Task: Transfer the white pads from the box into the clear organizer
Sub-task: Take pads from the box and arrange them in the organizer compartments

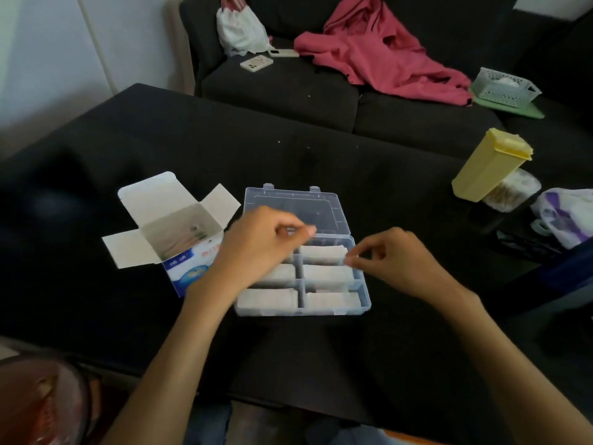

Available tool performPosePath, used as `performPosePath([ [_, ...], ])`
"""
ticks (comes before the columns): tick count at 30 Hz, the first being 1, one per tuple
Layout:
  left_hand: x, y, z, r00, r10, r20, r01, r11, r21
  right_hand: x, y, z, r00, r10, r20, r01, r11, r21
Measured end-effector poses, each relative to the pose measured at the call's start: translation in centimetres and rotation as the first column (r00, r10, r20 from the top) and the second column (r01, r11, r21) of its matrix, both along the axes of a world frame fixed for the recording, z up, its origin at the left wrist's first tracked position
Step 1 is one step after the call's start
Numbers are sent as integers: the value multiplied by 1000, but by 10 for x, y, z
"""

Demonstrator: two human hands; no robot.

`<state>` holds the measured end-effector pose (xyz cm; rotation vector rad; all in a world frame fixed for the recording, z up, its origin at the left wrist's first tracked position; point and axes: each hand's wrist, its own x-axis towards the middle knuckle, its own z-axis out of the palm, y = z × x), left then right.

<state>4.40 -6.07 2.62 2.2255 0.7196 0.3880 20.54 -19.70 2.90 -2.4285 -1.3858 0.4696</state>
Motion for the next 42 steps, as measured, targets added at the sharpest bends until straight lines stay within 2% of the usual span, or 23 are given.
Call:
performPosePath([
  [1,-9,3,4,987,108,118,-107,994,-13,-1,4,4,1000,-4,-20,5,999,54],
  [3,-32,10,8,891,369,265,-385,923,10,-9,19,10,999,10,-53,-3,990,140],
  [5,-52,16,10,777,572,263,-617,774,140,-21,36,12,996,44,-77,-30,984,174],
  [7,-66,25,6,721,661,211,-691,661,293,-34,52,14,993,81,-81,-63,977,205],
  [10,-80,39,-6,727,684,55,-647,656,388,-55,73,15,993,111,-40,-95,951,294],
  [12,-89,48,-16,723,691,-24,-641,683,351,-74,87,18,982,190,21,-186,929,321],
  [13,-93,51,-21,722,692,-23,-664,702,259,-84,92,19,965,256,54,-260,914,310],
  [15,-99,56,-25,719,694,41,-690,720,-80,-99,103,15,910,406,83,-414,882,226],
  [17,-101,60,-29,689,723,48,-662,655,-365,-107,107,4,852,506,133,-518,851,80],
  [19,-106,66,-35,688,724,-38,-639,580,-506,-109,103,-9,838,518,171,-529,848,24],
  [20,-111,69,-38,708,705,-49,-617,582,-530,-111,101,-13,846,505,171,-520,853,53],
  [22,-115,68,-43,753,657,29,-573,677,-463,-111,93,-21,865,477,153,-494,864,99],
  [24,-118,67,-45,764,617,187,-571,782,-250,-113,88,-28,868,435,239,-470,875,113],
  [26,-118,62,-40,724,589,358,-596,796,-103,-115,86,-29,858,378,348,-453,876,165],
  [29,-117,62,-37,610,580,539,-636,765,-104,-117,91,-28,854,356,379,-461,856,233],
  [30,-115,63,-37,606,591,533,-636,762,-124,-118,94,-26,860,352,370,-460,848,263],
  [34,-111,67,-43,700,571,430,-578,806,-128,-117,101,-24,872,322,368,-433,858,276],
  [37,-110,65,-45,715,535,451,-550,828,-109,-116,101,-25,902,284,327,-377,885,274],
  [42,-112,72,-48,737,585,340,-542,811,-222,-119,102,-18,904,330,272,-386,904,186],
])
